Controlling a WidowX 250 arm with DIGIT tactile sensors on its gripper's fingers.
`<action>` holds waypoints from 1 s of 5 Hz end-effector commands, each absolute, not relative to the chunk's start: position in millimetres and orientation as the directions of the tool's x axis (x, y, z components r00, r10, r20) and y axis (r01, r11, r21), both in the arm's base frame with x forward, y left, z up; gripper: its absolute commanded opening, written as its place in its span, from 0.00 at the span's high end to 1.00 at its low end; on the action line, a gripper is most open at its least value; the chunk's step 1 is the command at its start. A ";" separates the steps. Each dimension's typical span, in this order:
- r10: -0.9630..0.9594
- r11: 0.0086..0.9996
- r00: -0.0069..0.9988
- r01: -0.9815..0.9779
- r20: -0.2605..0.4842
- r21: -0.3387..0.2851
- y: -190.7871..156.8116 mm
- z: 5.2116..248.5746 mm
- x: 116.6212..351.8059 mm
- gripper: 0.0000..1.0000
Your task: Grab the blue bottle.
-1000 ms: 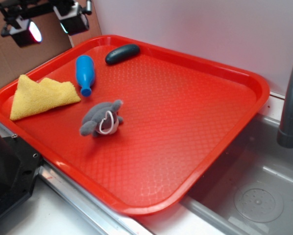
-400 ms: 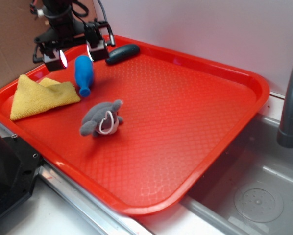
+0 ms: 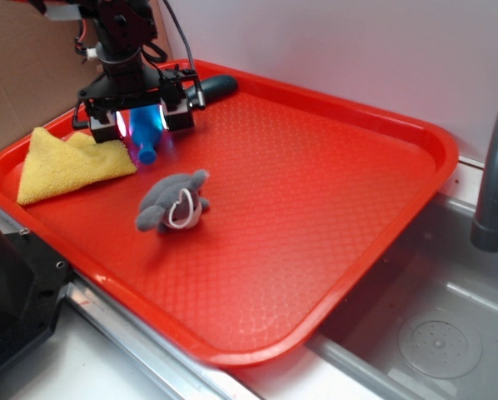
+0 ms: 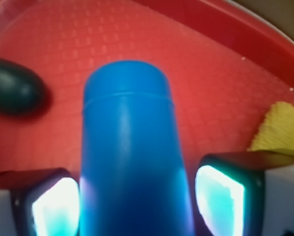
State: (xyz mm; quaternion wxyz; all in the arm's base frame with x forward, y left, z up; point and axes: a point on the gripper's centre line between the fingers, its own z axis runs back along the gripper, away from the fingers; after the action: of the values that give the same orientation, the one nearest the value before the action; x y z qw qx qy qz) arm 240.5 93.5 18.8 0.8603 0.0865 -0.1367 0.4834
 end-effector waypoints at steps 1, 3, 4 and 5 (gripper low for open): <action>0.807 0.527 0.488 -0.849 0.333 -0.032 100.0 33.5 251.5 1.00; 0.660 0.741 0.722 -0.672 0.209 -0.017 73.0 70.2 248.7 1.00; 0.542 0.836 0.822 -0.548 0.176 -0.014 48.7 91.3 238.3 1.00; 0.435 0.900 0.889 -0.435 0.142 -0.034 18.9 119.9 218.9 1.00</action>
State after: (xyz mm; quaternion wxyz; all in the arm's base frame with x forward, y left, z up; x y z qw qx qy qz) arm 213.4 8.4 104.7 0.9725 0.0023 -0.0476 0.2278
